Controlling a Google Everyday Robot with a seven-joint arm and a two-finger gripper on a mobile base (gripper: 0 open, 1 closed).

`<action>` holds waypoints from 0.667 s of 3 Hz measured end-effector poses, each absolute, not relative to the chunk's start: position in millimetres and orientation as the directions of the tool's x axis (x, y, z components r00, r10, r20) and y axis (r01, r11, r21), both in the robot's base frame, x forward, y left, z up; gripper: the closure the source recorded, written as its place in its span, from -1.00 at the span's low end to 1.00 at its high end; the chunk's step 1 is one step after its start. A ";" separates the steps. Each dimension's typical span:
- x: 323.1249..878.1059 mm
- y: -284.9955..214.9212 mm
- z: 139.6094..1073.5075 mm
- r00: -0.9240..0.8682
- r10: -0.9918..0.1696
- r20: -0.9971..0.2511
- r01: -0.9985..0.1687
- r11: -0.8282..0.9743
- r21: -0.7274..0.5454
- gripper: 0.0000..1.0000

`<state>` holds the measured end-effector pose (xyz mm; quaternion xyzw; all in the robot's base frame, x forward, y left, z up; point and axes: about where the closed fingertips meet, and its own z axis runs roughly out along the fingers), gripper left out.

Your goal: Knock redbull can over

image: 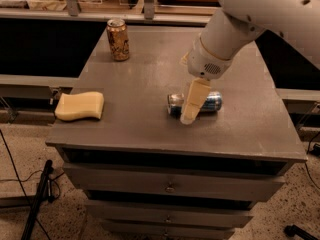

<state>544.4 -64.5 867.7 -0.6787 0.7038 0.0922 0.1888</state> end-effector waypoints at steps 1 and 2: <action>544.7 -75.6 865.6 0.021 -0.877 -0.480 -0.986 0.062 -0.156 -1.00; 546.4 -86.7 880.8 0.080 -0.848 -0.524 -0.977 0.037 -0.210 -1.00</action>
Offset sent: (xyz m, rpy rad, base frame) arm 0.0053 -0.0392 0.0357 0.2215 -0.1684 0.0972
